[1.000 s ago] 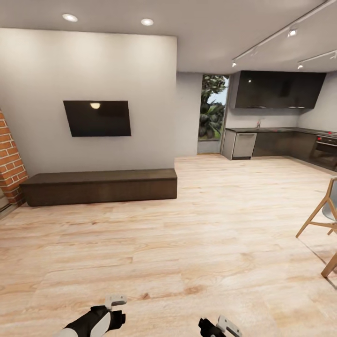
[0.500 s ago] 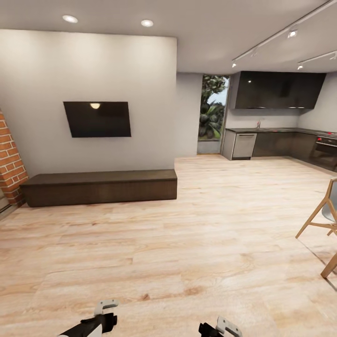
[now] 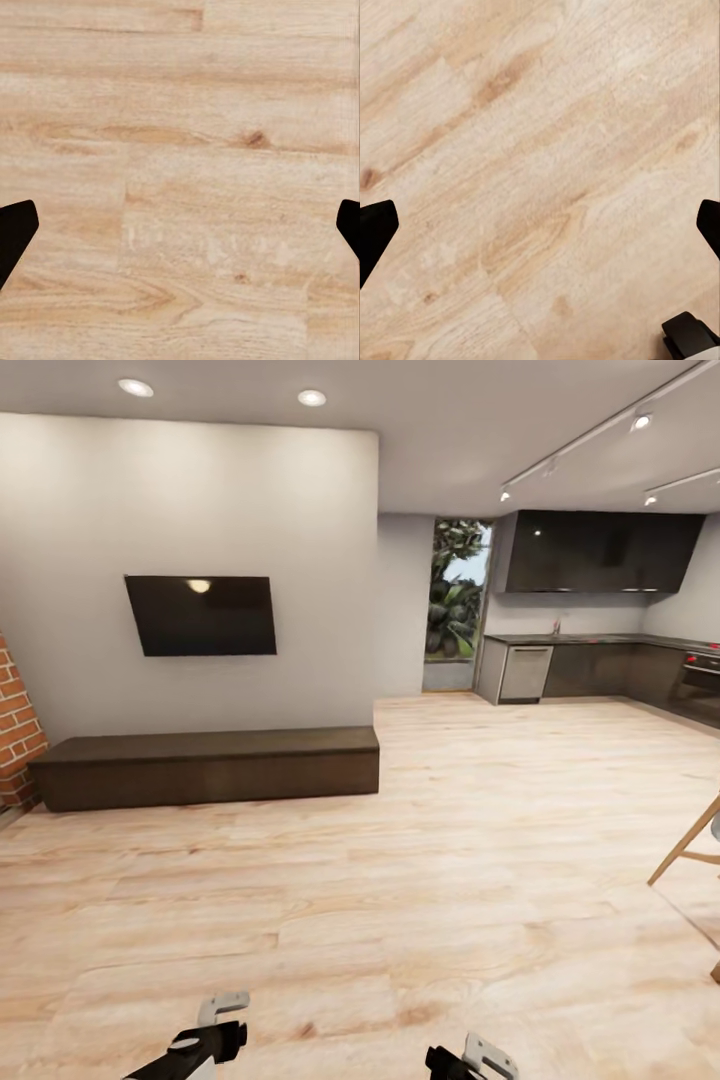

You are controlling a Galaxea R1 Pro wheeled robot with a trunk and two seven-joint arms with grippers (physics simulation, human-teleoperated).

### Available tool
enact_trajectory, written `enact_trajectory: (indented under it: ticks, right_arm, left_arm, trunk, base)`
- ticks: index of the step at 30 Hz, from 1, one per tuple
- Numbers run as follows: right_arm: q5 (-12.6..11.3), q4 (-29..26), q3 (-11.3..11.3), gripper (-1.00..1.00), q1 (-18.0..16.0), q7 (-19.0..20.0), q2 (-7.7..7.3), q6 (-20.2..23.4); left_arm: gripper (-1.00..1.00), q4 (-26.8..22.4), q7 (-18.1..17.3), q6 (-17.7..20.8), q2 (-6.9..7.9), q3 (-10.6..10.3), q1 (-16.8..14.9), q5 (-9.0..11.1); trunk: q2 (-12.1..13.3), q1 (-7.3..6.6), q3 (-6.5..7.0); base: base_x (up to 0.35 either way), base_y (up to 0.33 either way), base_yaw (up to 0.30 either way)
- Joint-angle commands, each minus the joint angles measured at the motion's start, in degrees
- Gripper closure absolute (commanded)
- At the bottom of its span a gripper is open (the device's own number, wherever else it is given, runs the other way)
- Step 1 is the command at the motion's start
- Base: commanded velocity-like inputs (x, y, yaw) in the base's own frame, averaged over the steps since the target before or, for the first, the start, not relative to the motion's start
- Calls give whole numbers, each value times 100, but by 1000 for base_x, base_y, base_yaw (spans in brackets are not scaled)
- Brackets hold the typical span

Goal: Place each of the two pumpkins and all three candles from the living room inside a cabinet in the living room (use any cabinet), then make sure every cabinet is closed, and position the cauldron so it is next to a table in the living room.

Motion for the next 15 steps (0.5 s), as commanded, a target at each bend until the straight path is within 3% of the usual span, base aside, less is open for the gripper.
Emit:
enact_trajectory:
  ticks: [1, 15]
  right_arm:
    - [-62, 0, 44, -100, -4, -22, -1, -40]
    - [-71, 0, 44, -100, -5, -18, 1, -51]
  left_arm:
    - [-100, -4, 22, -32, 2, -49, -1, 44]
    - [-100, -1, 22, -86, 0, -49, 56, 24]
  trunk:
    - [-3, 3, -6]
    - [-3, 3, -6]
  base:
    - [330, 0, 0]
    - [308, 0, 0]
